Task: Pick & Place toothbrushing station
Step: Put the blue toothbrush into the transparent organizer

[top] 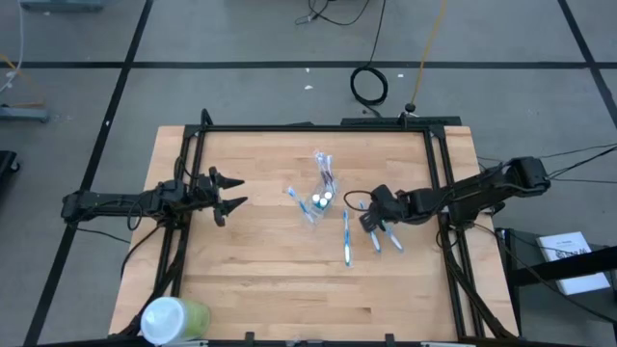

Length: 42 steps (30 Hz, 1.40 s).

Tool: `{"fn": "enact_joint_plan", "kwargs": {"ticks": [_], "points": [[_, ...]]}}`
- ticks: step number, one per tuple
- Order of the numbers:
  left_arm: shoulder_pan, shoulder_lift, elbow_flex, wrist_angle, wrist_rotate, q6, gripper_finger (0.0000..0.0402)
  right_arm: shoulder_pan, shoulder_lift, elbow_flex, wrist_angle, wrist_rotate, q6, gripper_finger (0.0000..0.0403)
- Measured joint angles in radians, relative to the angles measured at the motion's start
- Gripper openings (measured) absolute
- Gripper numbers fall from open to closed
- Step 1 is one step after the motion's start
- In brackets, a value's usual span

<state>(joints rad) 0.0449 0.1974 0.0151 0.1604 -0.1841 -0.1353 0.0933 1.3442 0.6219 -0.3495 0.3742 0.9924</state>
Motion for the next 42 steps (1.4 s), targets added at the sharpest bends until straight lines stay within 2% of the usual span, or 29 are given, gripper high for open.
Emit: {"fn": "enact_joint_plan", "kwargs": {"ticks": [5, 25, 42], "points": [[0.000, 0.000, 0.000, 0.000, 0.000, 0.000, 0.0283, 0.000, -0.043, 0.000, 0.089, 0.023, -0.080, 0.0060], [0.000, 0.000, 0.000, 0.000, 0.000, 0.000, 0.0283, 0.021, -0.047, 0.002, 0.504, 0.041, -0.461, 0.0059], [0.000, 0.000, 0.000, 0.000, 0.000, 0.000, 0.0283, 0.052, -0.028, 0.003, 0.710, 0.040, -0.608, 0.0059]]}}
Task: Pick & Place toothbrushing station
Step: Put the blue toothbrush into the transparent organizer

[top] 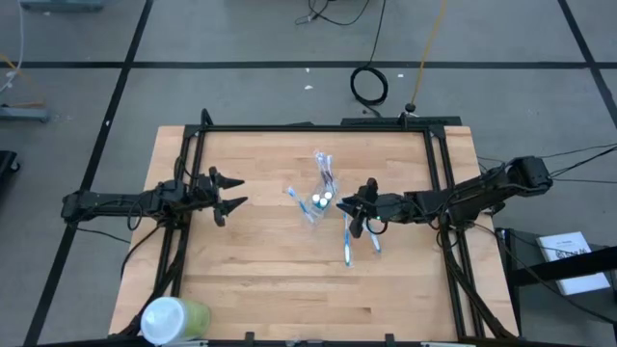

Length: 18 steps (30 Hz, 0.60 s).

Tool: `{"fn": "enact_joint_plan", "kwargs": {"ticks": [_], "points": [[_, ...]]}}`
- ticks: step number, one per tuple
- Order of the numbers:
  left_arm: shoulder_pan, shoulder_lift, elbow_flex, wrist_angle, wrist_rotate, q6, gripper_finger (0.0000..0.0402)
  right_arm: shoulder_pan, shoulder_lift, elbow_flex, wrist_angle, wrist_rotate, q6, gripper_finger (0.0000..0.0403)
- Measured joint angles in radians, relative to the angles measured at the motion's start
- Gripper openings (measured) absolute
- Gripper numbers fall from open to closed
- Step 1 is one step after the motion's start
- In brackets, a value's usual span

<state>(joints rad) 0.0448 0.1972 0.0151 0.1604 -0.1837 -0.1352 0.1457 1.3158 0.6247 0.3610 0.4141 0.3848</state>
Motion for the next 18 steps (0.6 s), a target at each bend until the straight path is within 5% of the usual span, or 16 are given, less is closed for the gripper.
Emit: {"fn": "enact_joint_plan", "kwargs": {"ticks": [18], "points": [[0.000, 0.000, 0.000, 0.000, 0.000, 0.000, 0.0283, -0.008, 0.225, 0.000, 0.682, -0.132, -0.269, 0.0059]]}}
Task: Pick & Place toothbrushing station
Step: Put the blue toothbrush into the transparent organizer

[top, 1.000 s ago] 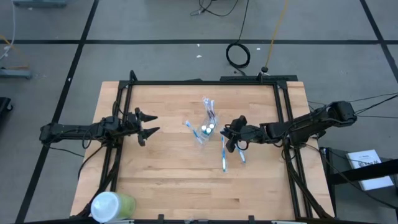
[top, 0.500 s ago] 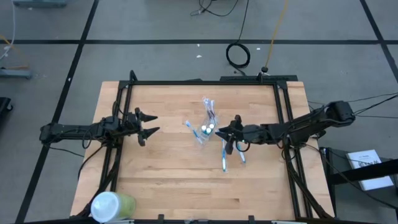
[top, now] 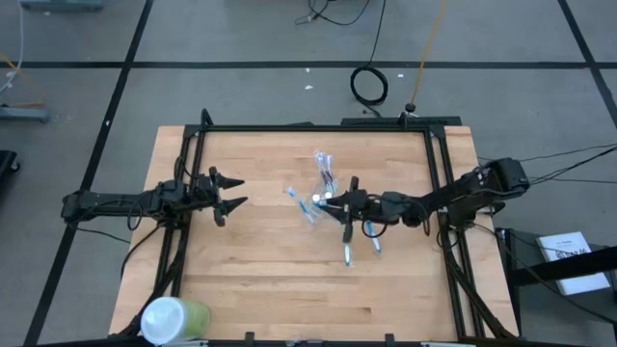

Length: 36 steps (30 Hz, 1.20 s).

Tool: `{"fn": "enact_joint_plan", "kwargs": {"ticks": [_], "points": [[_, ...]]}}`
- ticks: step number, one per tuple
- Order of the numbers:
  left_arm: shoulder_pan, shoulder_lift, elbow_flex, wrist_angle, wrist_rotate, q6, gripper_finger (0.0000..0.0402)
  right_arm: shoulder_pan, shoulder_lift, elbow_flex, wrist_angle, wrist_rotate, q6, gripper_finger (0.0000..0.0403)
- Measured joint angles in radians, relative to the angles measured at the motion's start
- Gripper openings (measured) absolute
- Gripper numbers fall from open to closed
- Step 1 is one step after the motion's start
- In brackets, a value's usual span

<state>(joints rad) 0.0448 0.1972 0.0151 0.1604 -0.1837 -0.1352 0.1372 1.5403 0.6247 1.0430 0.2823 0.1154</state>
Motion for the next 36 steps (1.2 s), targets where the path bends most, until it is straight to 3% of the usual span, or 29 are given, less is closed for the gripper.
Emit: {"fn": "enact_joint_plan", "kwargs": {"ticks": [18, 25, 36], "points": [[0.000, 0.000, 0.000, 0.000, 0.000, 0.000, 0.0283, -0.058, 0.033, 0.001, 0.274, 0.000, -0.041, 0.0059], [0.000, 0.000, 0.000, 0.000, 0.000, 0.000, 0.0283, -0.058, 0.034, 0.052, 0.267, 0.000, -0.083, 0.0059], [0.000, 0.000, 0.000, 0.000, 0.000, 0.000, 0.0283, -0.066, 0.144, 0.160, 0.260, 0.000, -0.132, 0.0059]]}}
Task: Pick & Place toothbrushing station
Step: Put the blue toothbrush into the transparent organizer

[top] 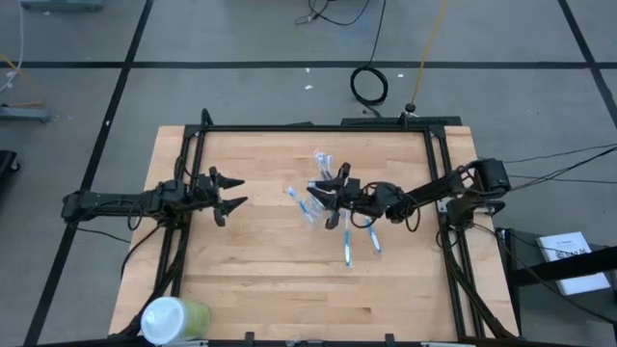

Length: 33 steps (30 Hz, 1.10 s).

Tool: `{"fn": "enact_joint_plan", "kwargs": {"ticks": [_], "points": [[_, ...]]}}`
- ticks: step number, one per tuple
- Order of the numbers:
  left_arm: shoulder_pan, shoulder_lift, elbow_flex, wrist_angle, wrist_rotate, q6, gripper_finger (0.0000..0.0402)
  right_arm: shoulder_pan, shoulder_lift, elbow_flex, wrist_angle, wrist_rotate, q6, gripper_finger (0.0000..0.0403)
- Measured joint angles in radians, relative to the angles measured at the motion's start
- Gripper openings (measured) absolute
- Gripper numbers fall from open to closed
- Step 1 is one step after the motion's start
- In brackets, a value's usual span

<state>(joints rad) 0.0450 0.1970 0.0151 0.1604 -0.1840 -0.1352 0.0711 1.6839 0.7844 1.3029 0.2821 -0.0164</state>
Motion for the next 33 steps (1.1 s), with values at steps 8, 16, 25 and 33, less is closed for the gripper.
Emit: {"fn": "enact_joint_plan", "kwargs": {"ticks": [8, 16, 25, 33], "points": [[0.000, 0.000, 0.000, -0.001, 0.000, 0.000, 0.0283, -0.011, 0.070, 0.061, -0.002, 0.000, -0.002, 0.0059], [0.000, 0.000, 0.000, 0.000, 0.000, 0.000, 0.0283, -0.018, 0.128, 0.076, -0.024, 0.002, 0.002, 0.0059], [0.000, 0.000, 0.000, 0.000, 0.000, 0.000, 0.0283, -0.023, 0.136, 0.076, -0.101, 0.005, 0.031, 0.0059], [0.000, 0.000, 0.000, 0.000, 0.000, 0.000, 0.0283, -0.038, 0.135, 0.076, -0.192, 0.035, 0.071, 0.0059]]}}
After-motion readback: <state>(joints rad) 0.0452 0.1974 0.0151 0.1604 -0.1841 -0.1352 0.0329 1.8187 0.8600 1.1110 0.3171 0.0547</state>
